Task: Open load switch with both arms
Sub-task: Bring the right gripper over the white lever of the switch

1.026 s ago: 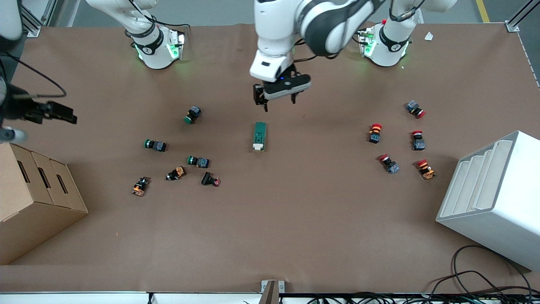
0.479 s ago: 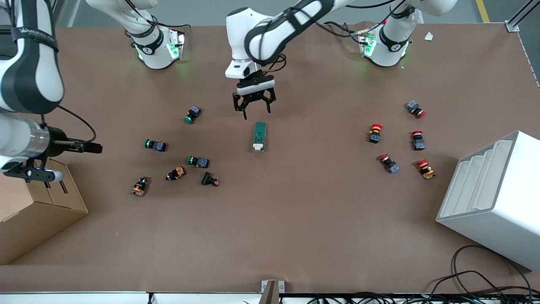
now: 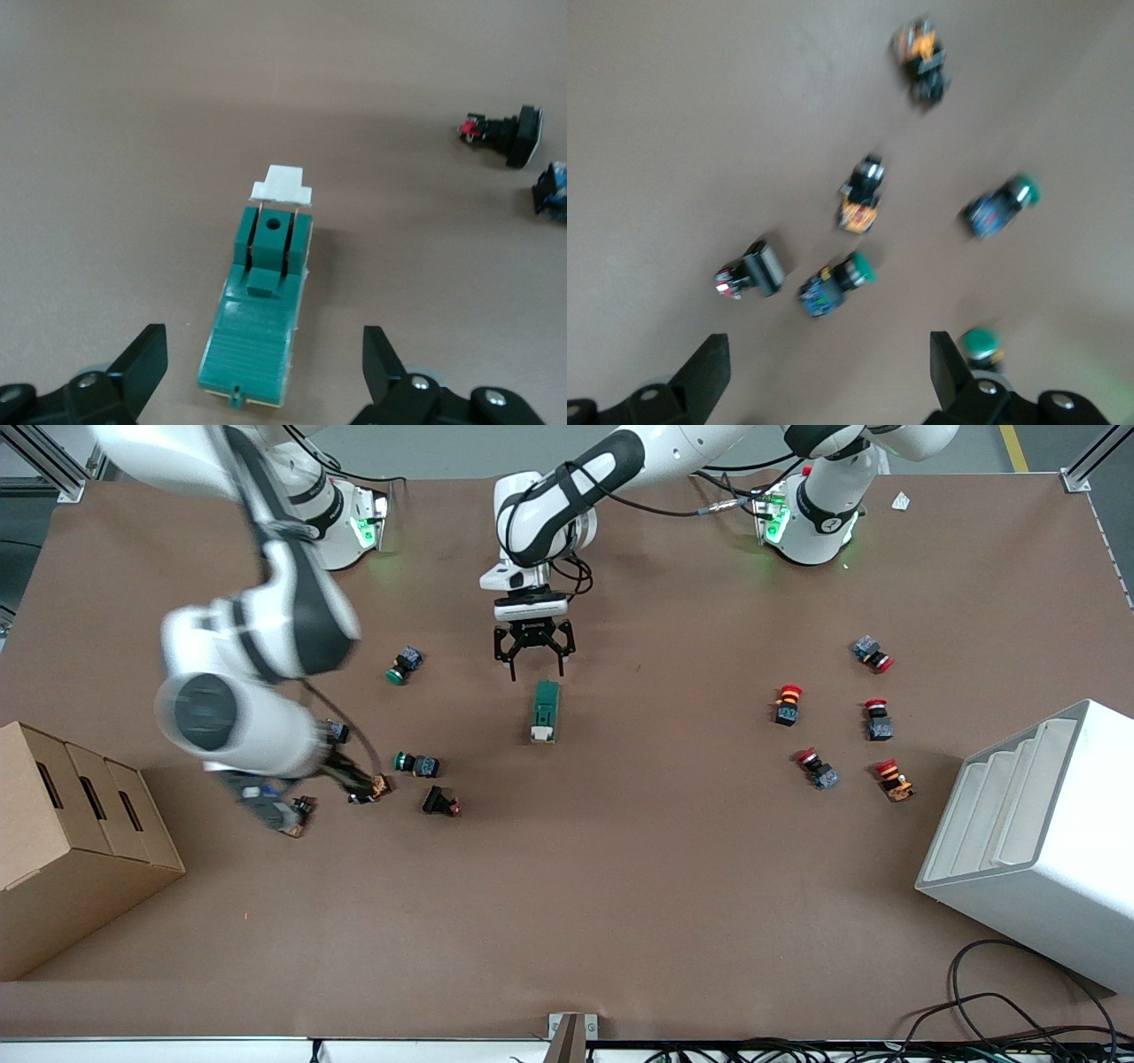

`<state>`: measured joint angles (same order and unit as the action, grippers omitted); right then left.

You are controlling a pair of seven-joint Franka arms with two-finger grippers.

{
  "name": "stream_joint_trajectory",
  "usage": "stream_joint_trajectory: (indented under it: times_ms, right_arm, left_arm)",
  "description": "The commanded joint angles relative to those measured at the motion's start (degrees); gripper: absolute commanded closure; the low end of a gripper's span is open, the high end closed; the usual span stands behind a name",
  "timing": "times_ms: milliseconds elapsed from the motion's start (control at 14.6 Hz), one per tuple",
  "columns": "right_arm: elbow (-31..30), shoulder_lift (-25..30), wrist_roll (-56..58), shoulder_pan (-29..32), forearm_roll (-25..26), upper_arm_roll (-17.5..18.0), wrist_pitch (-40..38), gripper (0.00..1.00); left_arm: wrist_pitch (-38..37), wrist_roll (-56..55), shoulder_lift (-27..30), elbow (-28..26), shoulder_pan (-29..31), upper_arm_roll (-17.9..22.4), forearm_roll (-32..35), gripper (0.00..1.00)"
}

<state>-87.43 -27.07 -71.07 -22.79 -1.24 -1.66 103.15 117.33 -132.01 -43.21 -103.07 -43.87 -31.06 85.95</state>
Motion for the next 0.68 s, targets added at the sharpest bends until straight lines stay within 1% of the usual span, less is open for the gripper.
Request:
stream_joint_trajectory:
  times_ms: [0,137,205,342,479,616]
  right_arm:
    - [4.8,-5.7,-14.7,-2.7,-1.8,-0.4,-0.3,0.0]
    - [8.9,-10.4,-22.3,-4.9,-5.2,-0.4,-0.3,0.0]
    - [11.3,-12.7,-26.7,-6.4,-5.4,-0.4,-0.3,0.0]
    - [13.6,-15.5,-32.4,-8.1,-5.5,-0.4,0.2,0.0]
    - [14.1,-17.7,-37.4,-9.4,-6.5,-0.4,2.8,0.0]
    - [14.1,-19.9,-41.9,-10.8,-9.1,-0.4,6.9,0.0]
  left_arm:
    - [-0.7,-0.4,0.3,-1.1,-0.2,0.3,3.9,0.02]
    - [-1.7,-1.9,-1.0,-1.3,-0.2,0.4,7.3,0.02]
    - [-3.7,-2.8,-2.1,-1.3,-0.2,0.4,9.1,0.02]
    - [-4.6,-5.5,-2.9,-1.7,-0.8,0.4,10.9,0.02]
    - [-4.7,-8.0,-3.5,-2.4,-0.8,0.4,13.9,0.02]
    - [-6.2,-10.3,-5.1,-2.5,-0.9,0.6,16.9,0.02]
